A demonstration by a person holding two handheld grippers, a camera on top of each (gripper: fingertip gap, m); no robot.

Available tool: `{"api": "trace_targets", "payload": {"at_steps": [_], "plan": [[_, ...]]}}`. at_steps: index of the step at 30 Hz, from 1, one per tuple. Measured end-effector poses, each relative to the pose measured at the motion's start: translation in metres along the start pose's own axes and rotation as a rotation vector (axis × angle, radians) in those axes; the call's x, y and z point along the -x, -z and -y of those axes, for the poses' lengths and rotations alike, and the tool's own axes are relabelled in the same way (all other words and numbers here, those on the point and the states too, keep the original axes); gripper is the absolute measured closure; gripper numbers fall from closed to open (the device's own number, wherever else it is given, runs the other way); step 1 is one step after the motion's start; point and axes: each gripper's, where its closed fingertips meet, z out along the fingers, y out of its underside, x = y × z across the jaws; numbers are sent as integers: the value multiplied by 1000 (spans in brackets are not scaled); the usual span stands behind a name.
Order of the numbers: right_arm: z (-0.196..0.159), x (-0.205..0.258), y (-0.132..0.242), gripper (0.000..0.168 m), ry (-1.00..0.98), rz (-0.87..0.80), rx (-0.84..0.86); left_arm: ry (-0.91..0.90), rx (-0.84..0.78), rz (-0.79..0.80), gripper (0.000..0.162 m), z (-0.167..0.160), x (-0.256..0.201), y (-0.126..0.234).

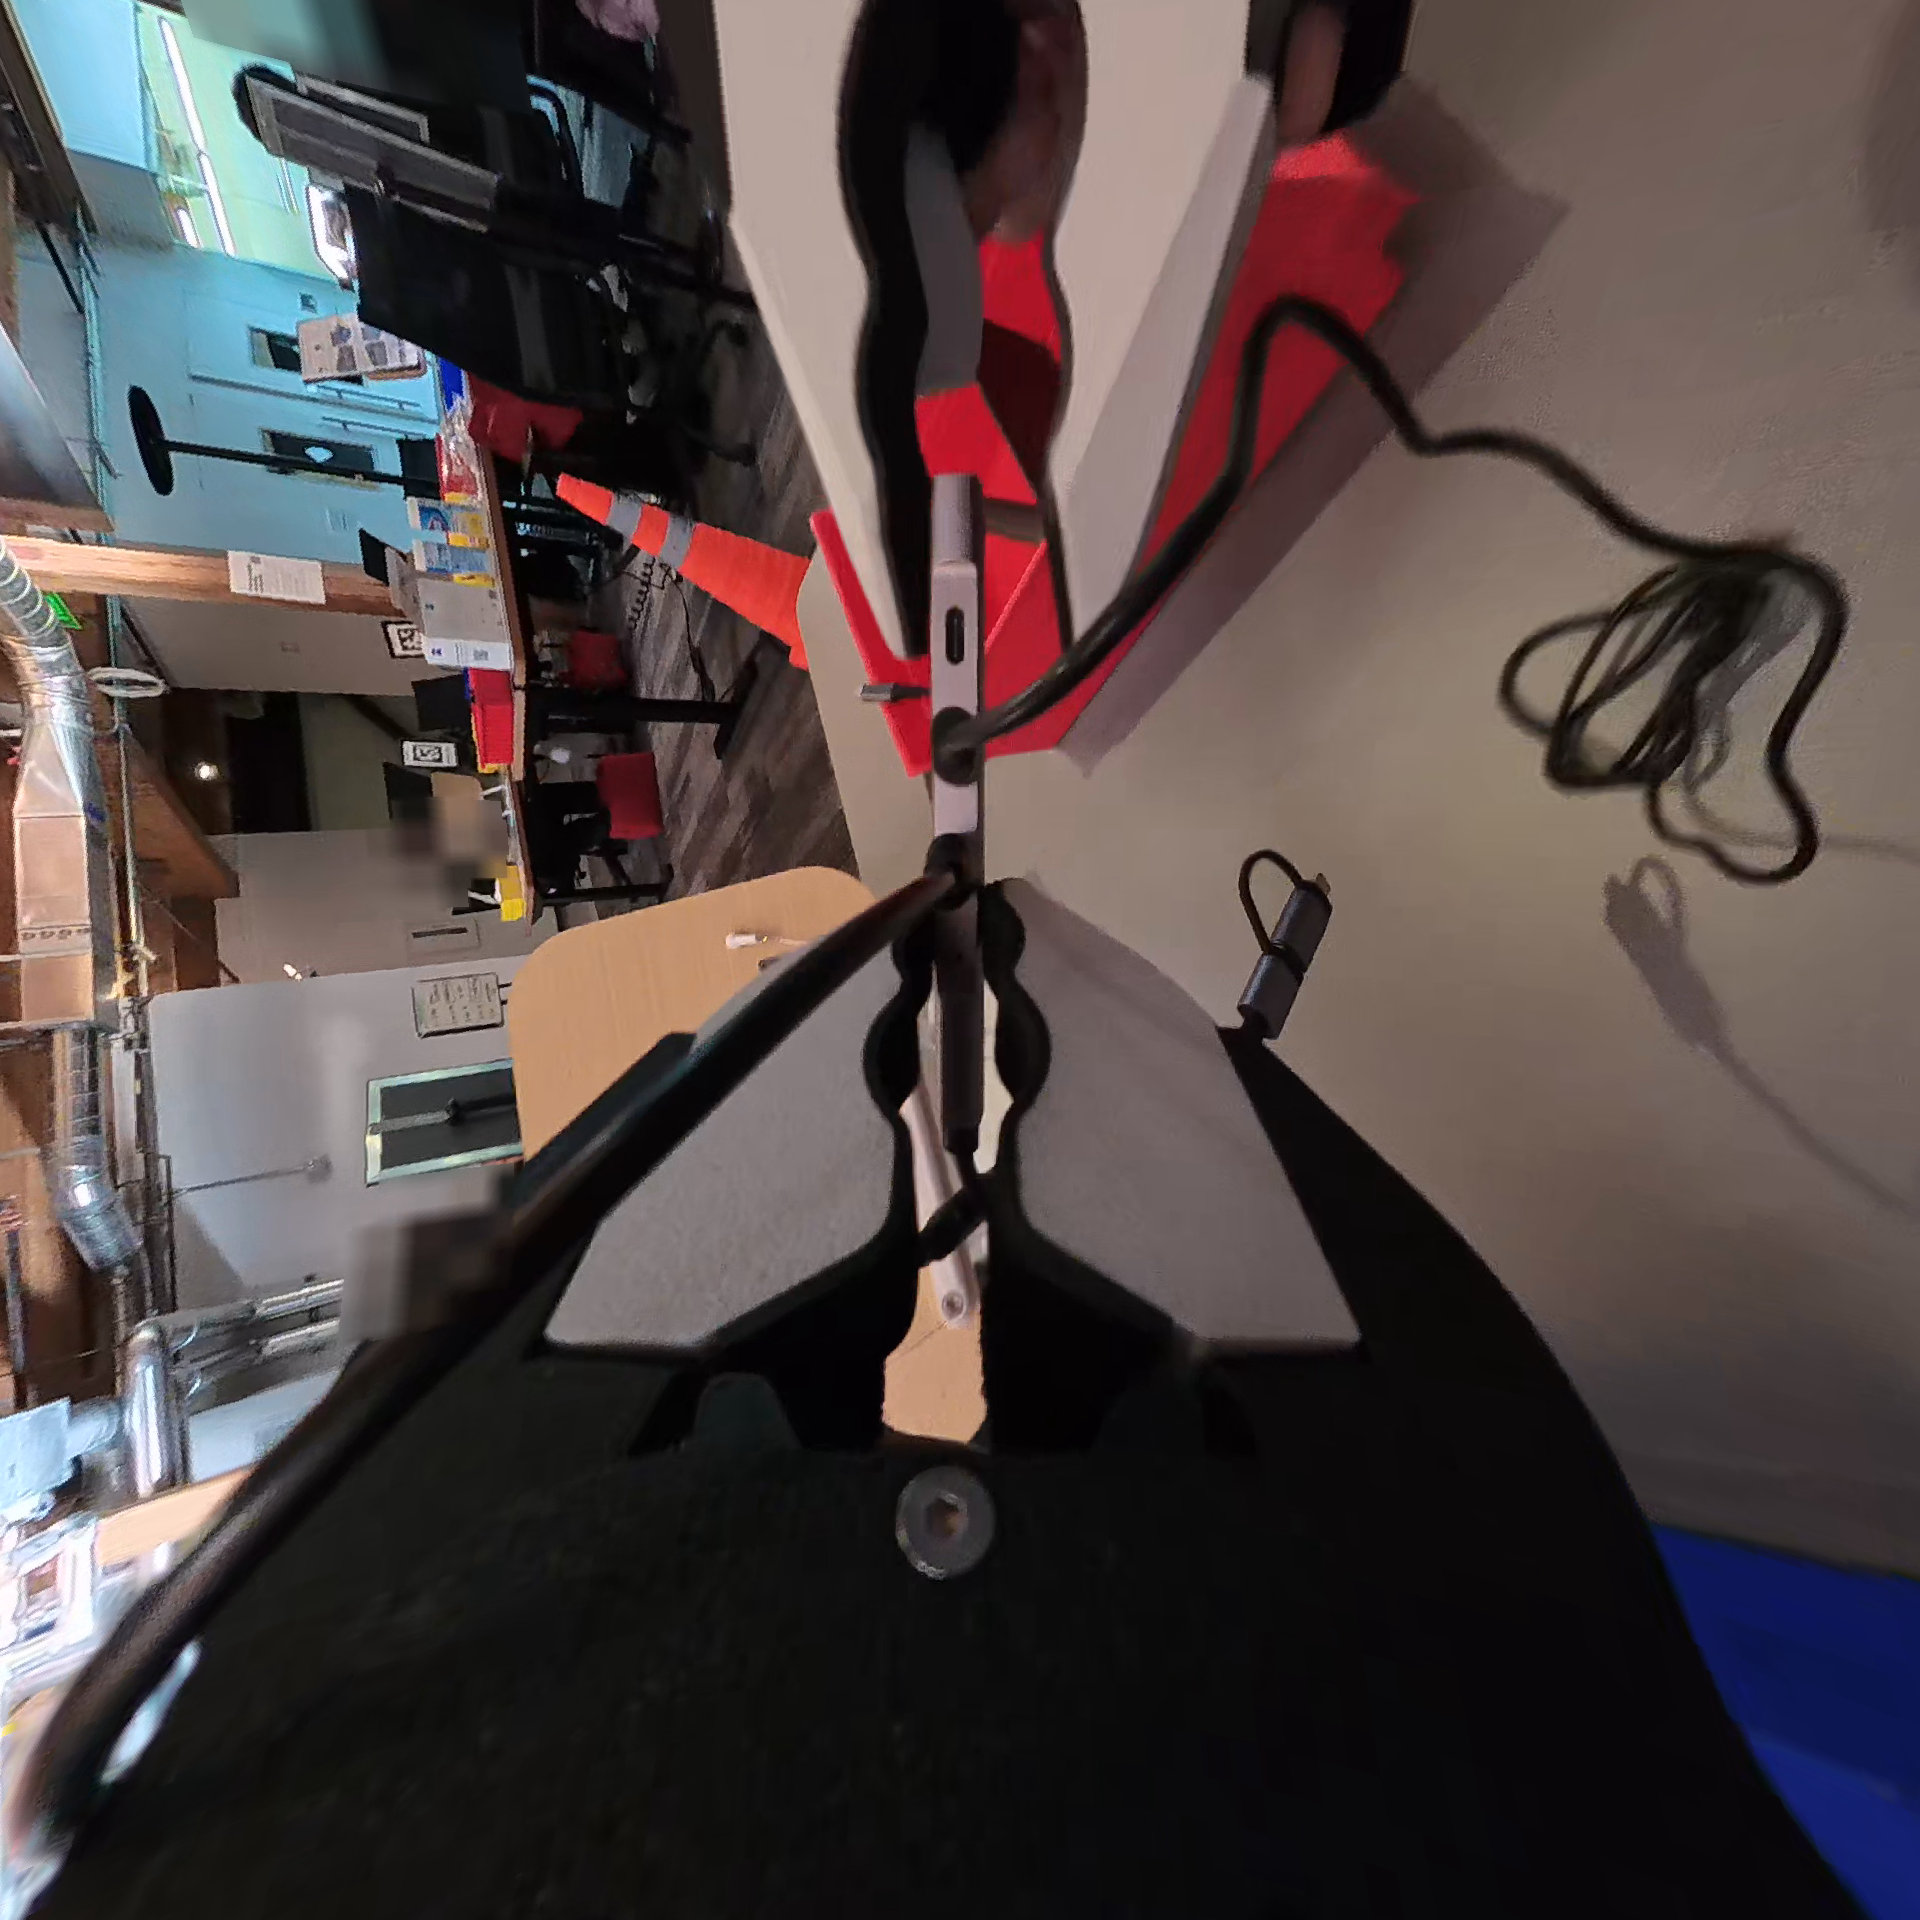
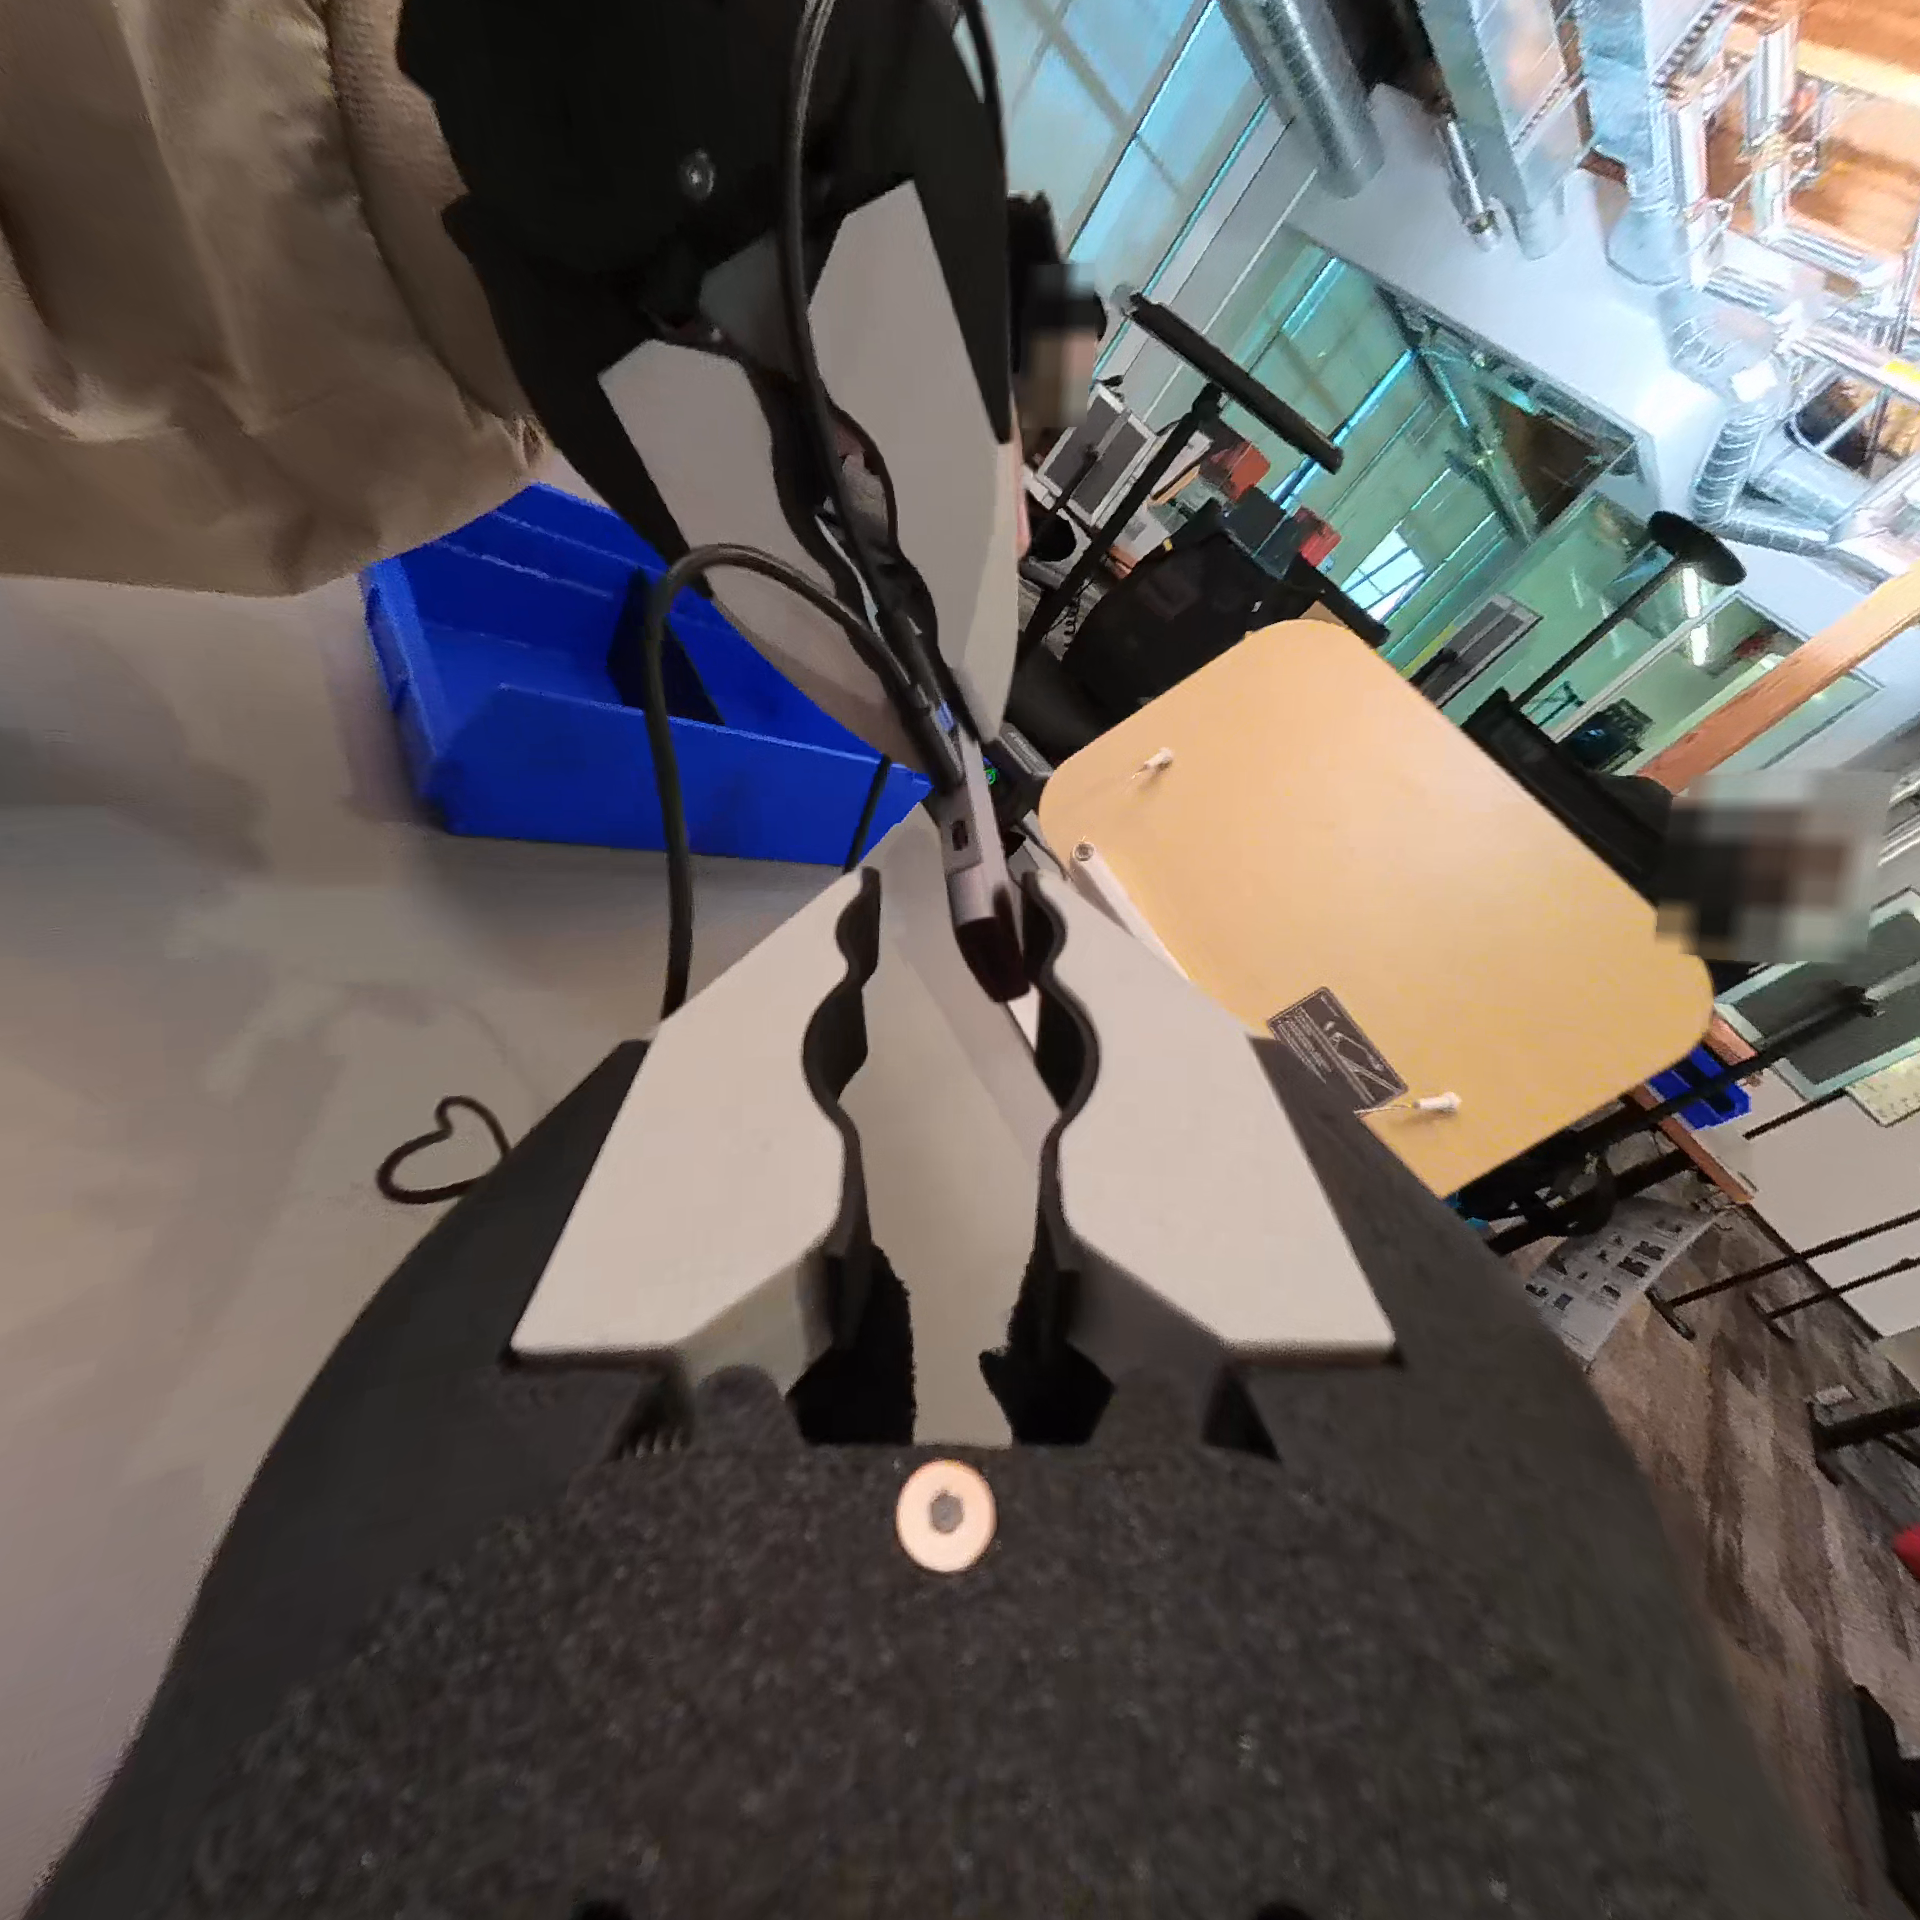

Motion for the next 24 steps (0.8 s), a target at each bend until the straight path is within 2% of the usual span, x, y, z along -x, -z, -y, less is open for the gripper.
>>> {"api": "trace_targets", "payload": {"at_steps": [7, 11, 15, 18, 20, 24], "plan": [[3, 12, -8, 152, 93, -2, -38, -13, -87, -27, 153, 18, -18, -1], [-2, 20, -14, 156, 77, 38, -48, 3, -105, -39, 153, 18, -25, -5], [-9, 22, -20, 160, 157, 16, -40, 66, -122, -54, 153, 13, -29, -9], [-13, 17, -27, 160, 245, -55, -49, 191, -134, -13, 152, 4, -27, -12], [-29, 12, -38, 160, 274, -79, 8, 335, -88, 38, 150, -9, -29, -10], [-71, 1, -65, 161, 351, -109, 131, 725, 31, 50, 144, -47, -79, 3]]}}
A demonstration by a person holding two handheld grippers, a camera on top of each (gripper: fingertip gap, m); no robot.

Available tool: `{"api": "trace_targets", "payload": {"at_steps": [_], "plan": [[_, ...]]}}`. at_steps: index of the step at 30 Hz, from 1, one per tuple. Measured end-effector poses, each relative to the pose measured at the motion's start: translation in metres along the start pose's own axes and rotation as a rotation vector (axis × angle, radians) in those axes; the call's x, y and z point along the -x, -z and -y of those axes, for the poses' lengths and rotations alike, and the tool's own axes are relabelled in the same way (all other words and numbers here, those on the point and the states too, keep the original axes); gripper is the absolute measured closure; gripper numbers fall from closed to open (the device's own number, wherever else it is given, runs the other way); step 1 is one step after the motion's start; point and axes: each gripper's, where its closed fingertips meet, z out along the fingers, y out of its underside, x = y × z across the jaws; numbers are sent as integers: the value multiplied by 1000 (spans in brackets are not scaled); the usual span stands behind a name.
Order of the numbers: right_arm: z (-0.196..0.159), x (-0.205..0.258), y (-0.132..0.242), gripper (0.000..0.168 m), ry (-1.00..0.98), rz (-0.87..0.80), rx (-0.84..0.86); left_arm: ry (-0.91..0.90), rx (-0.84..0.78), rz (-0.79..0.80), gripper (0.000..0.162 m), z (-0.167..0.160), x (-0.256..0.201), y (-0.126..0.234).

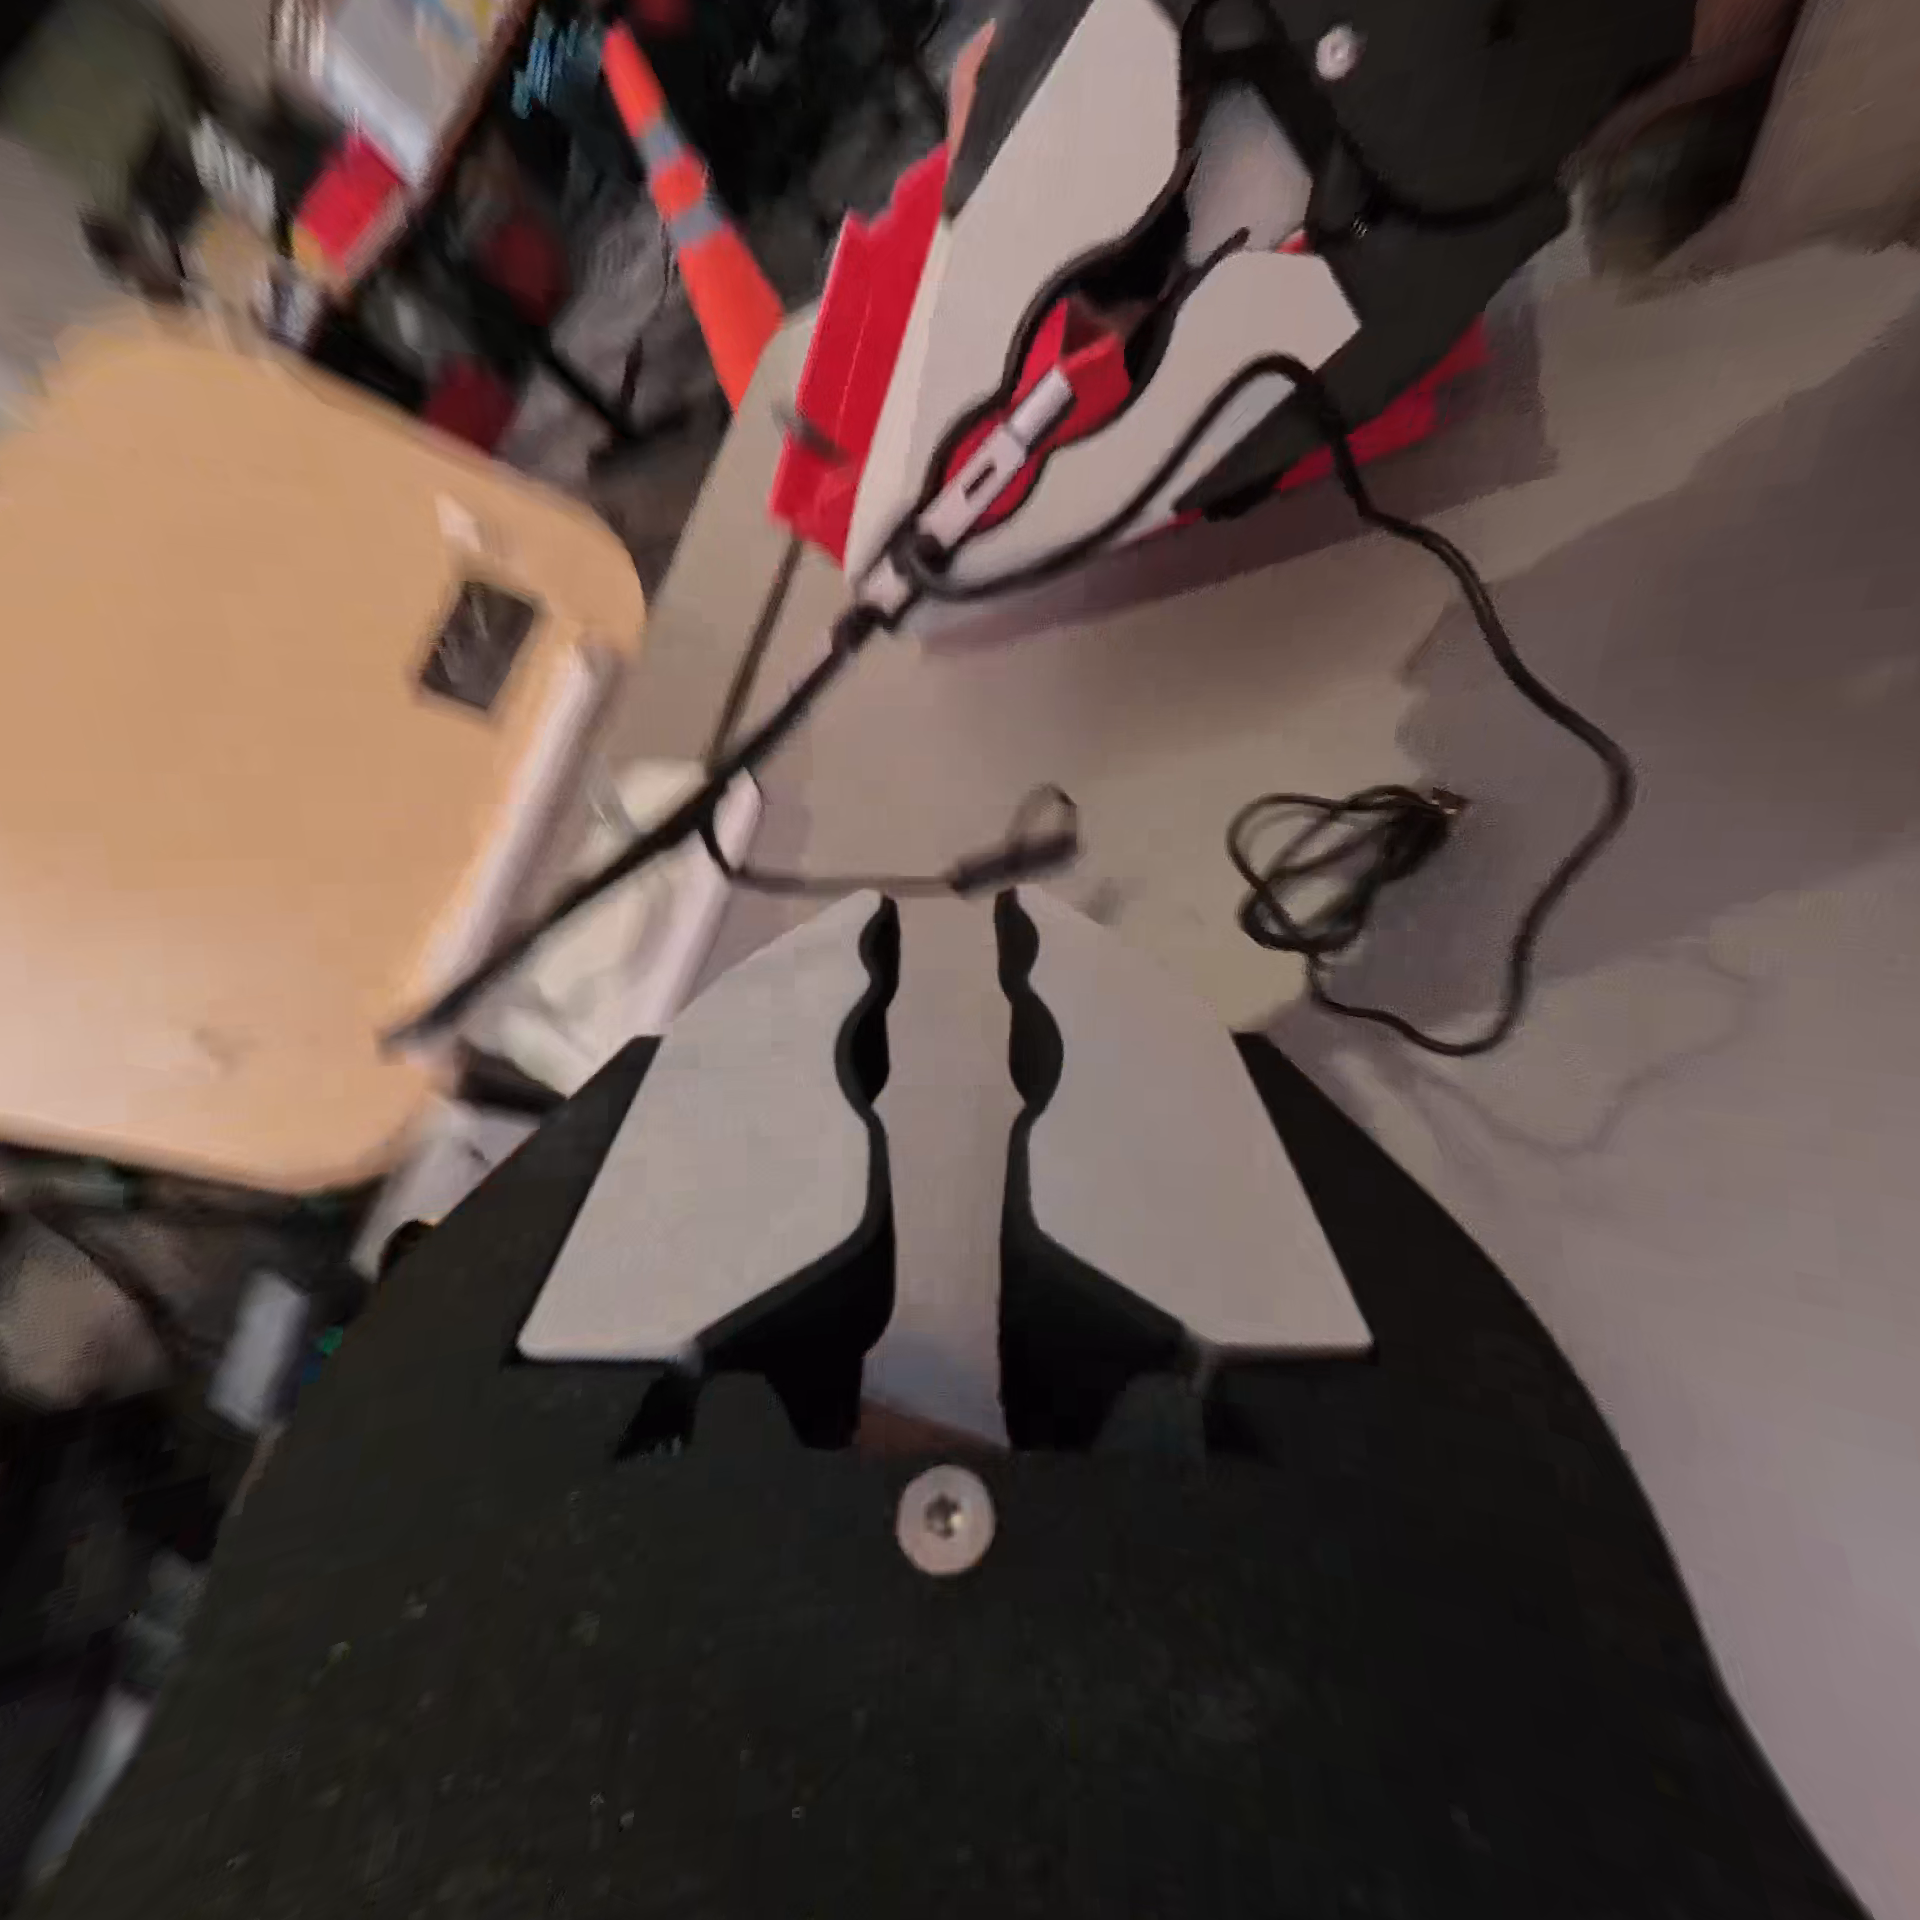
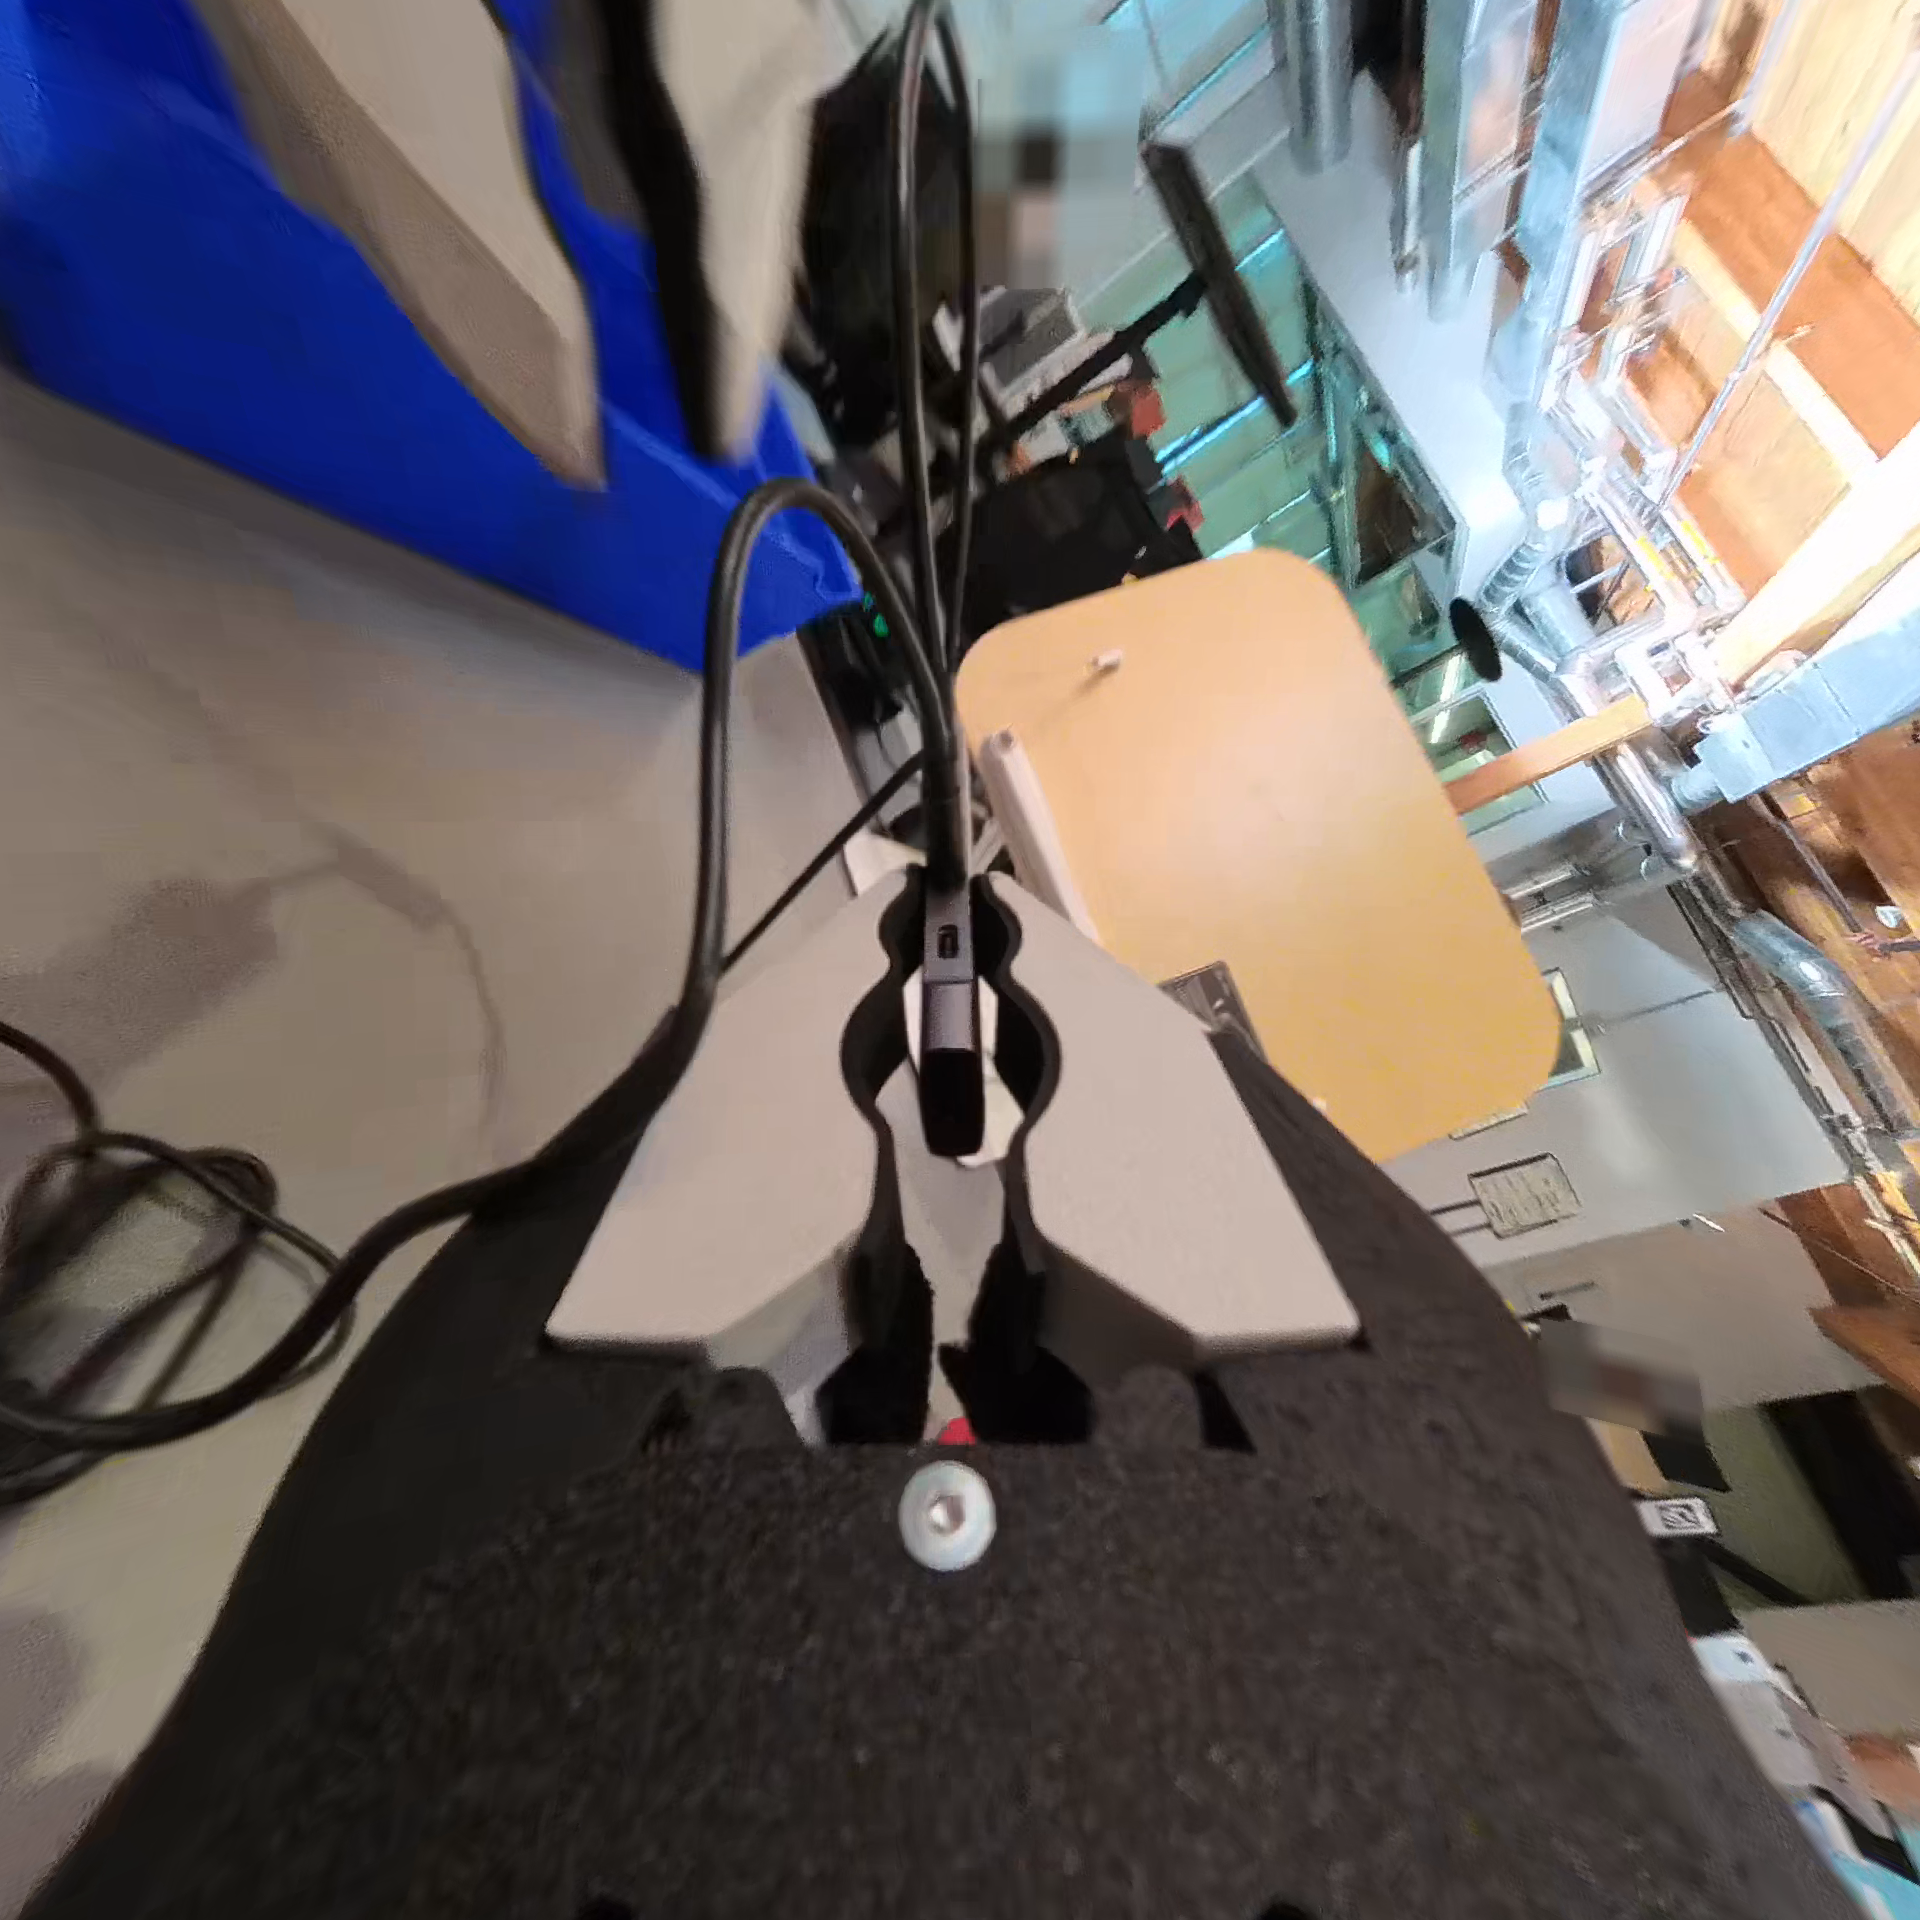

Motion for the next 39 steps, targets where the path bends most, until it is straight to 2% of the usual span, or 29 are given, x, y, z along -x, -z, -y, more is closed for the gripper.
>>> {"api": "trace_targets", "payload": {"at_steps": [2, 5, 6, 8, 12, 15, 18, 20, 31, 39], "plan": [[-12, 11, -17, 161, 81, -4, 31, 260, 13, 2, 144, -27, -21, 10], [-17, 39, -41, 161, 232, -23, 1, 649, -110, 41, 147, -36, -40, 22], [-18, 51, -48, 160, 256, -30, -21, 749, -146, 61, 147, -39, -41, 22], [-16, 75, -58, 161, 278, -38, -85, 829, -168, 142, 147, -52, -40, 17], [-5, 104, -61, 160, 359, -49, -157, 762, -28, 215, 142, -83, -40, -6], [-3, 106, -61, 160, 334, -22, -131, 748, -50, 208, 138, -78, -45, -17], [-4, 107, -59, 161, 370, -19, -94, 664, -60, 312, 136, -75, -39, -19], [-3, 110, -57, 161, 340, 3, -83, 630, -56, 317, 136, -71, -39, -25], [-11, 111, -54, 161, 363, 4, -45, 642, -4, 267, 139, -72, -43, -44], [-7, 115, -53, 161, 390, 3, -61, 634, -22, 317, 156, -72, -40, -40]]}}
